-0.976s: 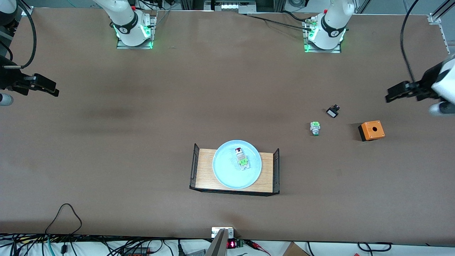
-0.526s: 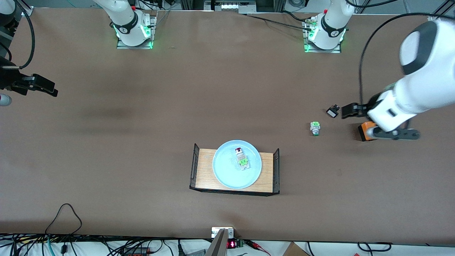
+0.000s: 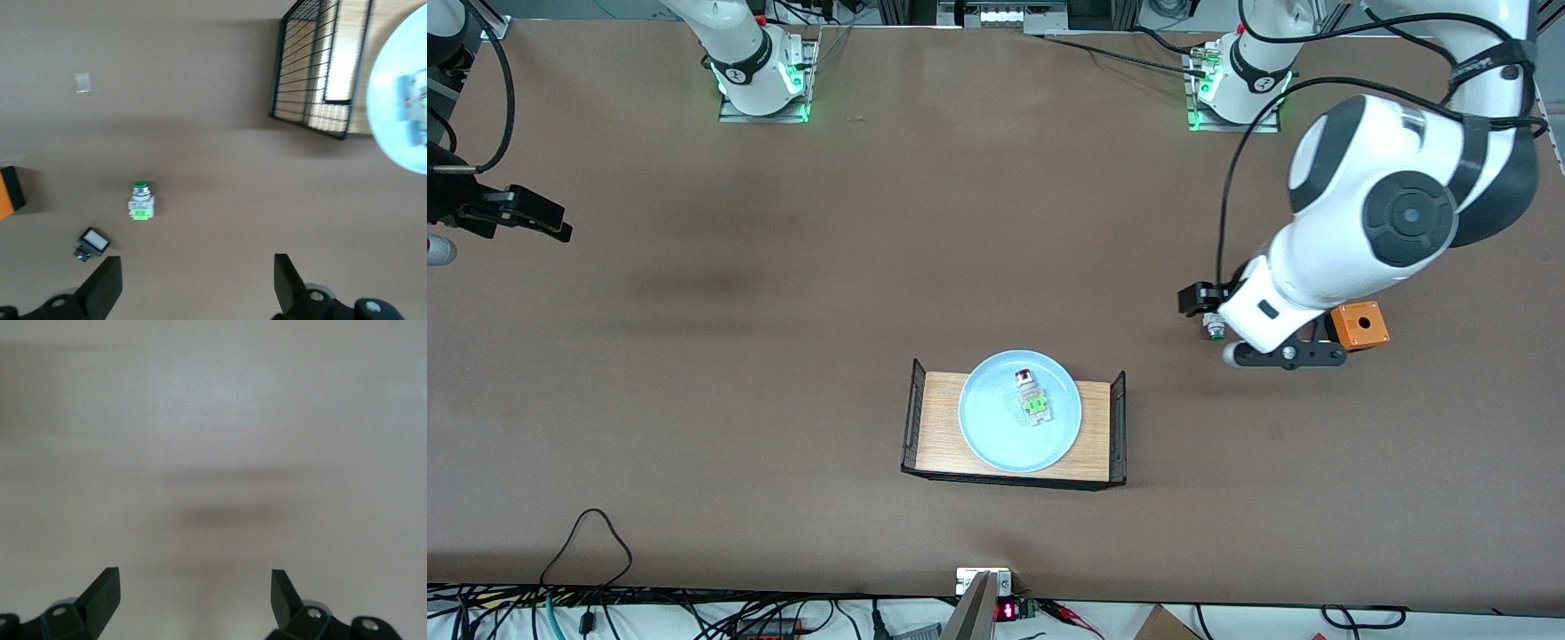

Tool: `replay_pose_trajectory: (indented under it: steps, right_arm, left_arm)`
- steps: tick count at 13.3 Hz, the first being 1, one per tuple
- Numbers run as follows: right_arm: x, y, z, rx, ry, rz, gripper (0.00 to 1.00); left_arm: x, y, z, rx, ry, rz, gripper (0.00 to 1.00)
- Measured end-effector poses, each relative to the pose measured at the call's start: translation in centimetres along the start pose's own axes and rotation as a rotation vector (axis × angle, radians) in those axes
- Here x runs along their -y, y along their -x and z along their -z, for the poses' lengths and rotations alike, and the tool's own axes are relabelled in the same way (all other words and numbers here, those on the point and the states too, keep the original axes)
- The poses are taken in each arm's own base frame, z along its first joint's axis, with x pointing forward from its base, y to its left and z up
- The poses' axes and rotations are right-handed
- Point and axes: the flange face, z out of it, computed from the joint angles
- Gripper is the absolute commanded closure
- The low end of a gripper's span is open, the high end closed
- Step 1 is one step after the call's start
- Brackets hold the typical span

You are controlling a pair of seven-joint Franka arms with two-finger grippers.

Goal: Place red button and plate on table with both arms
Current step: 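Move the left gripper over the blue plate on the tray, then lower the left gripper and grasp the green-white button on the plate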

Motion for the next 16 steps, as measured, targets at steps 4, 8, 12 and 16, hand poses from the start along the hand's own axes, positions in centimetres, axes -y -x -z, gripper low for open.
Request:
replay_pose_trajectory:
  steps: [4,8,12,16]
  right_arm:
    - [-0.1,0.0,0.0,0.0,0.0,-0.001,0.0]
    - [-0.1,0.0,0.0,0.0,0.0,-0.002,0.0]
    - [-0.1,0.0,0.0,0.0,0.0,-0.002,0.0]
    - [-0.1,0.0,0.0,0.0,0.0,-0.002,0.0]
  left_arm:
    - [-5.2,0.1,0.7,-0.07,0.031,0.054,0.0]
    - [-10.3,0.2,-0.5,-0.152,0.09,0.141,0.0]
    - [-15.3,-0.1,-3.3,-0.201,0.14,0.269,0.0]
    - [-18.7,-1.9,-5.8,-0.289,0.143,0.355,0.0]
